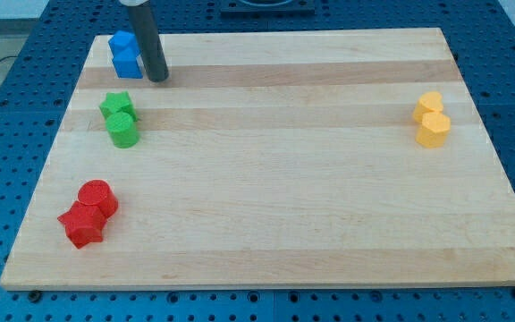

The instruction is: Push the blue triangle on the right side of the blue cube

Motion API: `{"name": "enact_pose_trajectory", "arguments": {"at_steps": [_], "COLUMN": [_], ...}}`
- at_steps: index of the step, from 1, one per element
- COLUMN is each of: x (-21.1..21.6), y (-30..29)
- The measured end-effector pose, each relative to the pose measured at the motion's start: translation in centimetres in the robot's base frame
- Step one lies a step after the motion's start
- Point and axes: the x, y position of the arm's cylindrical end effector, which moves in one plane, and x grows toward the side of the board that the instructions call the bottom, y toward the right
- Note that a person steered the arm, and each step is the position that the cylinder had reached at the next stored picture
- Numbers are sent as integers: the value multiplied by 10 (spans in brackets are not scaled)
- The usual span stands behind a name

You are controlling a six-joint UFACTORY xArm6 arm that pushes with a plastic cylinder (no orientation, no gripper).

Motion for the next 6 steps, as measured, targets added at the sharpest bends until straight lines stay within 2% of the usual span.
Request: {"name": "enact_pose_trajectory", "arguments": {"at_steps": [2, 4, 5, 6], "x": [-5, -34, -28, -3], "y": [-72, -83, -87, -87]}}
